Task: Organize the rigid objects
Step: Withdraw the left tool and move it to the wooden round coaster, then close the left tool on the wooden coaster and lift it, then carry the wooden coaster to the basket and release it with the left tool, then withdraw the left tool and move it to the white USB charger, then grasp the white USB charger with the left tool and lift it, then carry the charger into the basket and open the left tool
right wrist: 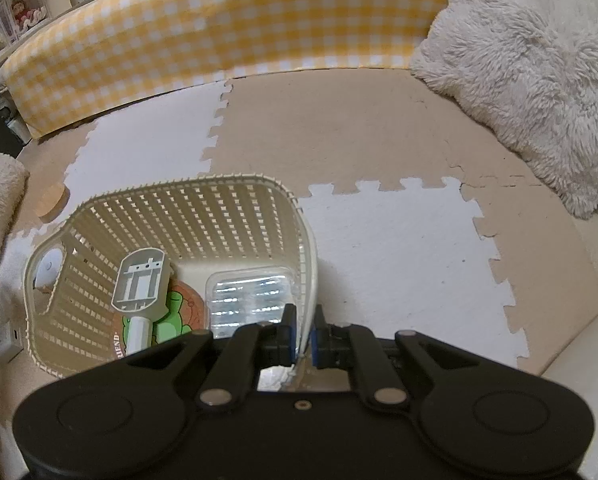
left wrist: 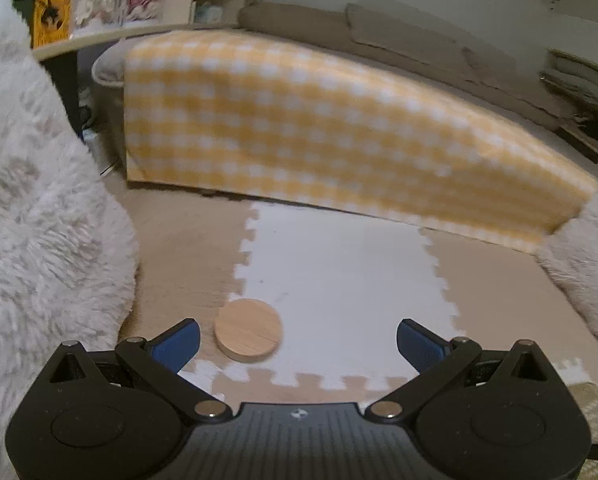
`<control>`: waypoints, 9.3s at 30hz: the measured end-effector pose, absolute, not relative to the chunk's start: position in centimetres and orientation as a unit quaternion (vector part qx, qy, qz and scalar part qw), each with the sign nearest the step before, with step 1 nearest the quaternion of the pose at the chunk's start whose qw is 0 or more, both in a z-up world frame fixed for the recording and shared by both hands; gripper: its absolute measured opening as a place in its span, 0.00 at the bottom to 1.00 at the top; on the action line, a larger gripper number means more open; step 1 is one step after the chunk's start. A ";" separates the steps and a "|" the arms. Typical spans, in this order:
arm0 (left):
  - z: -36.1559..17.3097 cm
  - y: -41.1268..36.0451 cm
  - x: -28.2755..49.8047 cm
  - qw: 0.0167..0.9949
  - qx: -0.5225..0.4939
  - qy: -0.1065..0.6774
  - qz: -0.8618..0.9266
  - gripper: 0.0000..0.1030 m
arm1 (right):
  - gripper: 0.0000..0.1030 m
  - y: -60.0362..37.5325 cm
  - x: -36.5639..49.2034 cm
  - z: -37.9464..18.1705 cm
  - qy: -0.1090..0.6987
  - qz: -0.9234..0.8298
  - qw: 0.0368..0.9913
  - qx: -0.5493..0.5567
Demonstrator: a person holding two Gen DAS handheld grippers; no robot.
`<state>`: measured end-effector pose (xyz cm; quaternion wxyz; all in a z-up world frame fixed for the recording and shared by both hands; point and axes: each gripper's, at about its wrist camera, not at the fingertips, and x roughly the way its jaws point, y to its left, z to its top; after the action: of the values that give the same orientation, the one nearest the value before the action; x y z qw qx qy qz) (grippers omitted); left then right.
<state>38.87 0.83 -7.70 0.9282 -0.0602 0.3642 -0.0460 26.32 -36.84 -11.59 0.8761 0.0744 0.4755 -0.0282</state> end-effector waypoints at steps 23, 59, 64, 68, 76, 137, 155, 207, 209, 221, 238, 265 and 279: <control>-18.4 1.7 46.2 0.921 0.031 0.388 -0.029 0.76 | 0.07 -36.4 26.3 -11.6 0.477 -0.044 0.875 0.065; -7.3 -9.8 39.0 0.915 0.040 0.354 -0.190 0.66 | 0.06 -36.8 26.3 -11.6 0.474 -0.041 0.876 0.083; -6.2 -13.6 35.9 0.896 0.050 0.359 -0.258 0.66 | 0.06 -36.9 26.3 -11.6 0.474 -0.041 0.875 0.087; -6.4 -16.2 33.8 0.876 0.044 0.369 -0.307 0.66 | 0.06 -36.8 26.3 -11.7 0.474 -0.041 0.875 0.086; -9.7 -19.3 32.7 0.842 0.008 0.416 -0.343 0.66 | 0.06 -36.7 26.2 -11.7 0.475 -0.042 0.875 0.083; -1.8 -16.1 27.6 0.886 -0.033 0.373 -0.275 1.00 | 0.07 -36.5 26.0 -11.7 0.475 -0.042 0.875 0.083; -0.9 -1.6 23.0 0.934 -0.116 0.334 -0.047 1.00 | 0.07 -36.4 26.0 -11.7 0.476 -0.042 0.875 0.083; -15.0 2.9 27.0 0.845 -0.216 0.475 0.116 0.61 | 0.07 -36.3 26.1 -11.6 0.476 -0.038 0.875 0.077; -14.1 2.4 26.9 0.853 -0.218 0.463 0.099 0.61 | 0.07 -36.3 26.1 -11.6 0.475 -0.038 0.876 0.076; -8.0 -3.6 25.5 0.900 -0.185 0.392 -0.047 0.61 | 0.07 -36.4 26.1 -11.7 0.477 -0.037 0.874 0.081; -7.8 -14.8 25.8 0.897 -0.112 0.367 -0.221 0.61 | 0.06 -37.7 25.8 -10.0 0.454 -0.046 0.882 0.119; -10.5 -19.3 25.4 0.869 -0.069 0.444 -0.204 0.74 | 0.05 -37.9 25.8 -9.9 0.454 -0.042 0.881 0.129; -9.4 -19.3 24.3 0.874 -0.050 0.436 -0.210 0.84 | 0.05 -37.9 25.8 -9.9 0.453 -0.042 0.881 0.129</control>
<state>24.29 -19.30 -9.36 0.8738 -0.0504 0.4358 -0.2099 25.80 -37.85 -9.95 0.8808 0.1295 0.4535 -0.0420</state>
